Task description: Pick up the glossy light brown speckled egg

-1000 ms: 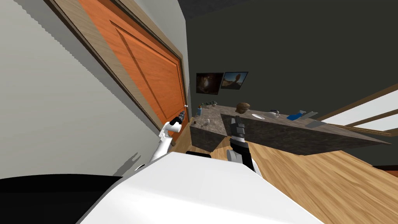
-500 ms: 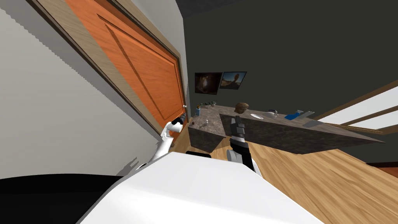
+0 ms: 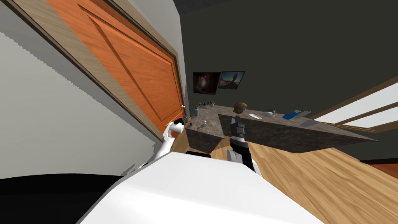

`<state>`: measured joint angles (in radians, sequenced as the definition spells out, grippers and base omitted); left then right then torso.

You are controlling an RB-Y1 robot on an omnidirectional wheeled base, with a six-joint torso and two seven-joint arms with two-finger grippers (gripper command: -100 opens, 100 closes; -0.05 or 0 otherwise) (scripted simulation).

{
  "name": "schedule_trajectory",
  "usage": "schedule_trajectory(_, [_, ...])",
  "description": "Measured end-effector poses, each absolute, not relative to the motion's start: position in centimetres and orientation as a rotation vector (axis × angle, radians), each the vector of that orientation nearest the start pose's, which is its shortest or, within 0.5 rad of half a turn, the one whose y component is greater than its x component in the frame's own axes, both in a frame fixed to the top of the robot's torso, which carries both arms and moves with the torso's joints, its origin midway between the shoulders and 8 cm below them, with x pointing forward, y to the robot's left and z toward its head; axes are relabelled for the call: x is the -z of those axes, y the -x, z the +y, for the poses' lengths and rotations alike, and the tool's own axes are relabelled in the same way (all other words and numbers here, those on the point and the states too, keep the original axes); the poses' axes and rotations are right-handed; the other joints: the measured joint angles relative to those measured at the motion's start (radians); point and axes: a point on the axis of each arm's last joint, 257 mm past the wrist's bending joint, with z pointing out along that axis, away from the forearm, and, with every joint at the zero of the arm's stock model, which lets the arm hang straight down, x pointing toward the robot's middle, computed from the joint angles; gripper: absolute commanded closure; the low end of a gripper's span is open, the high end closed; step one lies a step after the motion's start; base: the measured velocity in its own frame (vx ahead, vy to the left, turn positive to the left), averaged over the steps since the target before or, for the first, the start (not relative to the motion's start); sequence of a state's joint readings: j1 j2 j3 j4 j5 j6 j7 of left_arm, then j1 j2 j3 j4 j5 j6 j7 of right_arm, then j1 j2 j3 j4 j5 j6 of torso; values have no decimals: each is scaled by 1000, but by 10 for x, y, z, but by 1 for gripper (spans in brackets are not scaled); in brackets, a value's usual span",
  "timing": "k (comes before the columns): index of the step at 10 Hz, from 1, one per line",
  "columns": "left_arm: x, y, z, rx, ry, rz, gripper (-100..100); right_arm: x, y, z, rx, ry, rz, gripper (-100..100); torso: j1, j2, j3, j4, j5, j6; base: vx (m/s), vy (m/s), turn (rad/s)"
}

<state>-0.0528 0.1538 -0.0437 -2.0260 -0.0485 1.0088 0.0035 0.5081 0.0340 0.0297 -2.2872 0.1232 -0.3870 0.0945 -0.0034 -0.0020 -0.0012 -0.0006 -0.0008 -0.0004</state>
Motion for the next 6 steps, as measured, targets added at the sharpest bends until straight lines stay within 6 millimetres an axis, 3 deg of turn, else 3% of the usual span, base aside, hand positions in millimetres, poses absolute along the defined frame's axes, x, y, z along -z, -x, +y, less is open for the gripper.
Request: schedule_trajectory(6, [278, -481, 235, 640, 1530, 1821, -100, -2, -363, -265, -1133, -660, 757, 0, 0, -2, -1, 0, 0, 0, 60, -51, -34])
